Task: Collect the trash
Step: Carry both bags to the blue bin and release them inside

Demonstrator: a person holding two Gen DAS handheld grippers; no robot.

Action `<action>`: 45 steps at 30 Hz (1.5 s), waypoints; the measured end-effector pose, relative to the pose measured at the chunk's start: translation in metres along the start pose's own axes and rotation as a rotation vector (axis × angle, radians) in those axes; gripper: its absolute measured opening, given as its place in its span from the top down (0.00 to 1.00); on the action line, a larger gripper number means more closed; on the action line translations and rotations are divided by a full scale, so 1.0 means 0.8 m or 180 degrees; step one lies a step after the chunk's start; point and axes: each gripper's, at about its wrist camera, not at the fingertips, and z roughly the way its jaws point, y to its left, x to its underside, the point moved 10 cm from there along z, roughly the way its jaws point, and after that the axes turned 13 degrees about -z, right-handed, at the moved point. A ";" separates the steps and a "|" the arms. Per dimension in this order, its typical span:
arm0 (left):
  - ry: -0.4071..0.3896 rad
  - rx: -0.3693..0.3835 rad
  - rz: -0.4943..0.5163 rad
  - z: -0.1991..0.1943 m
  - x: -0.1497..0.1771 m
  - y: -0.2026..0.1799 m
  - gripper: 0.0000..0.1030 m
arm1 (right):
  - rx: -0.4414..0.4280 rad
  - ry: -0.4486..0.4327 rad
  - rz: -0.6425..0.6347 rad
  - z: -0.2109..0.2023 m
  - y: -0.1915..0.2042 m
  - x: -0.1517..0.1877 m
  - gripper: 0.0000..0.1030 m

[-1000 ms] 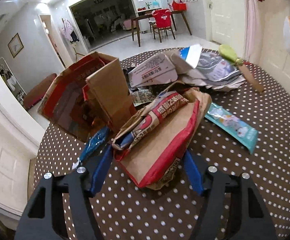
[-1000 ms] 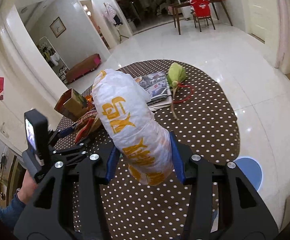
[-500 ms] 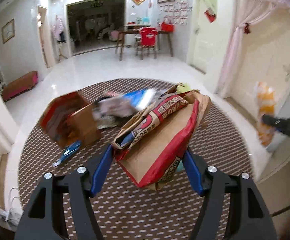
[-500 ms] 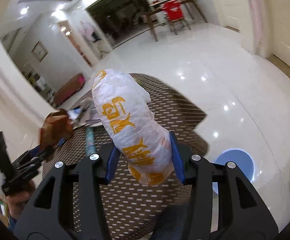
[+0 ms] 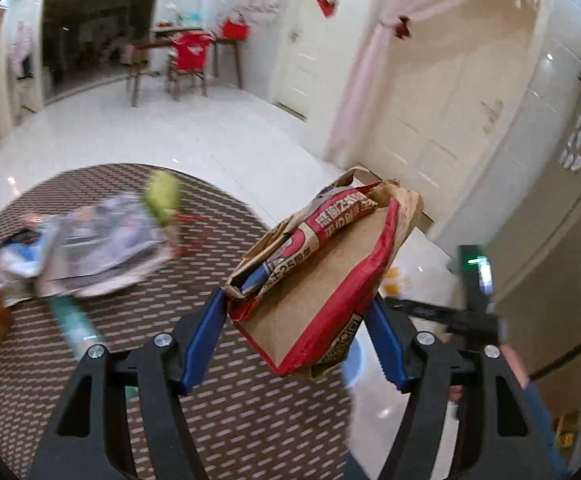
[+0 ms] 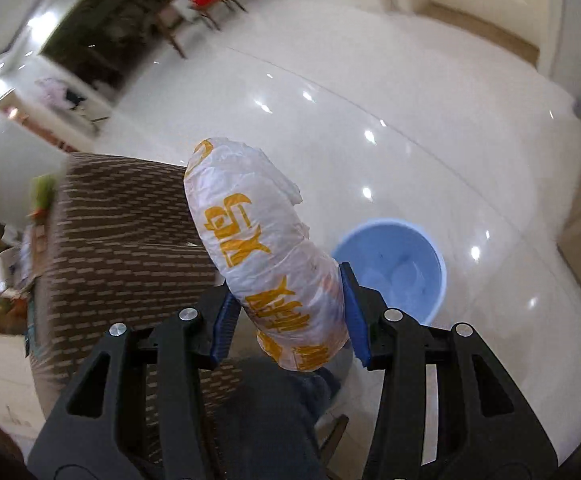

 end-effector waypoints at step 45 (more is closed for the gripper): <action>0.0687 0.0094 0.0542 0.173 0.038 -0.157 0.09 | 0.0226 -0.1064 0.0503 -0.154 -0.063 -0.024 0.06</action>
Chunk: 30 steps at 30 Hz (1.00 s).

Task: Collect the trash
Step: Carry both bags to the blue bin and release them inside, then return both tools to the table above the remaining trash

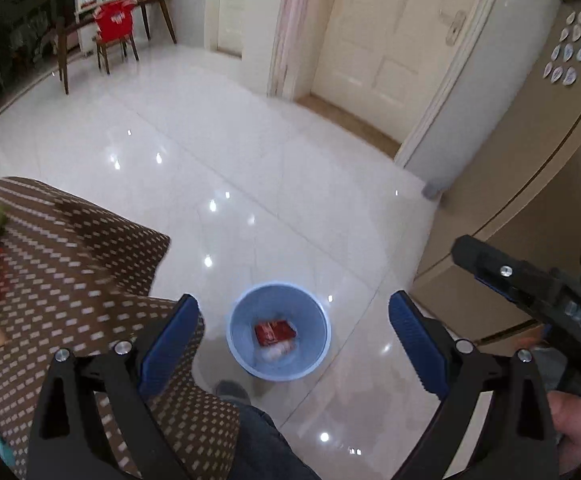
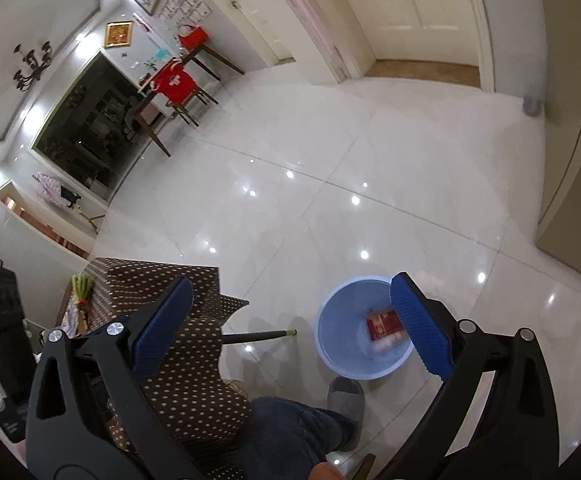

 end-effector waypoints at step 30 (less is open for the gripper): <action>-0.1224 -0.0718 -0.0582 -0.265 0.027 0.196 0.08 | -0.0592 -0.0144 -0.1301 -0.041 0.294 0.001 0.06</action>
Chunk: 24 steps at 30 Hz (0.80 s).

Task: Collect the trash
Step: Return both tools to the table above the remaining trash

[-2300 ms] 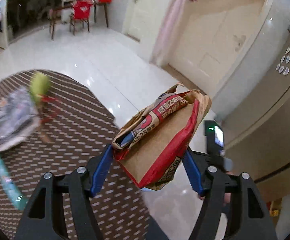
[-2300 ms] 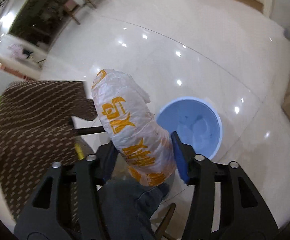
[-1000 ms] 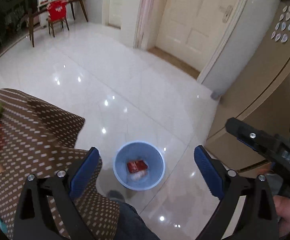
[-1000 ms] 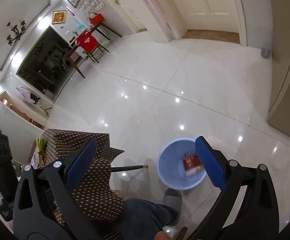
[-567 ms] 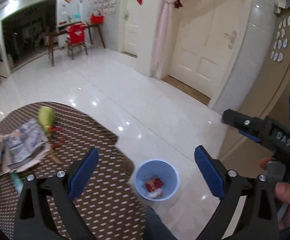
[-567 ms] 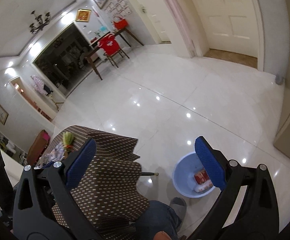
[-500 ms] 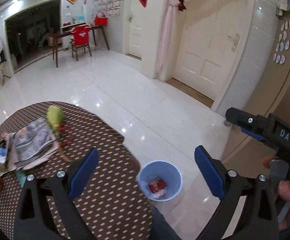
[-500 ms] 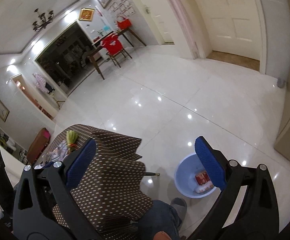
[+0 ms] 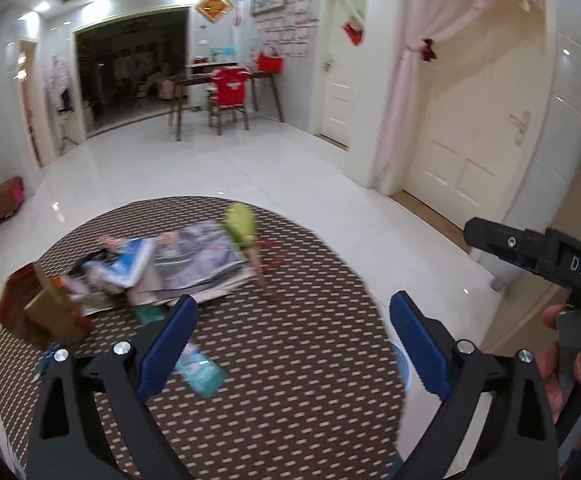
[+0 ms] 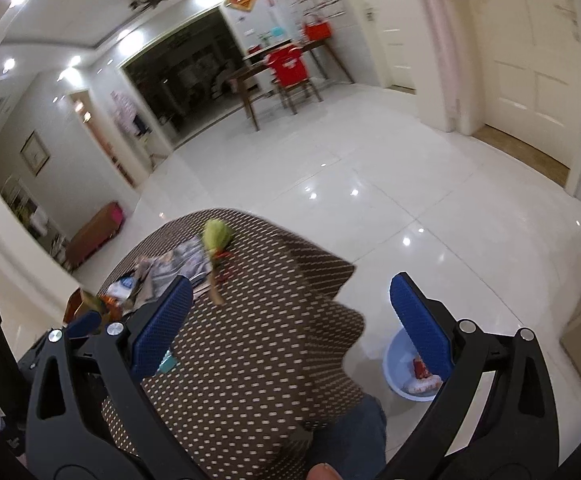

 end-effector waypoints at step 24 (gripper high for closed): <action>-0.0406 -0.1310 -0.0732 -0.012 0.000 0.289 0.07 | -0.0351 0.0540 -0.0765 0.093 0.172 0.049 0.06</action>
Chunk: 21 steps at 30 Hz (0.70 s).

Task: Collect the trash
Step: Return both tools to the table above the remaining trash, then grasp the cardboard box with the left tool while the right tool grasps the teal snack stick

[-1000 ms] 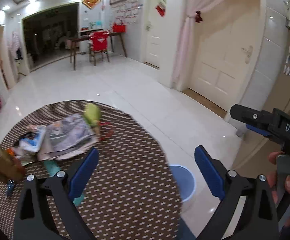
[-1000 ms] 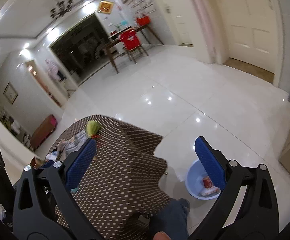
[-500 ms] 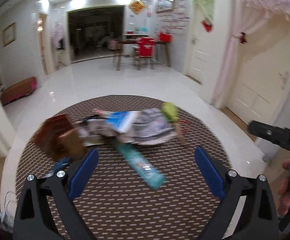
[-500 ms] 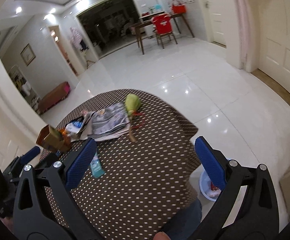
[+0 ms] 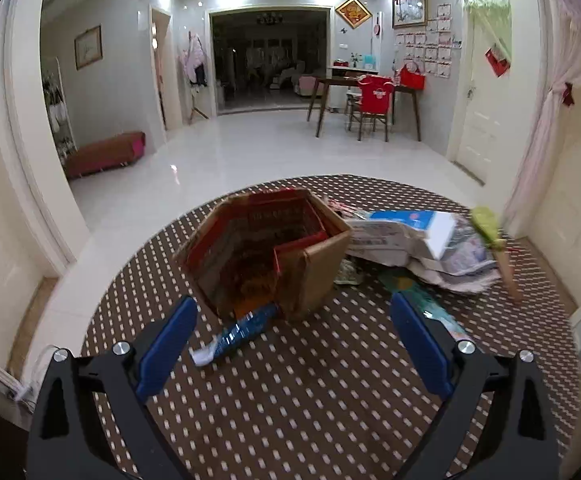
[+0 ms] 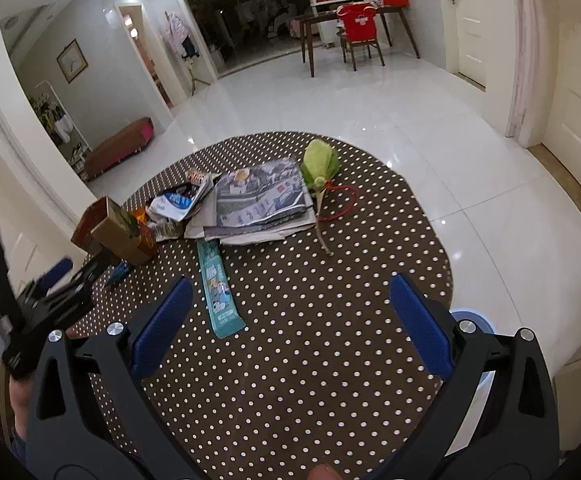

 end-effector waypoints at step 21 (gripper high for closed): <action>0.0087 0.0303 -0.0192 0.033 -0.006 0.015 0.62 | -0.0326 0.0548 -0.0876 0.120 0.098 0.013 0.25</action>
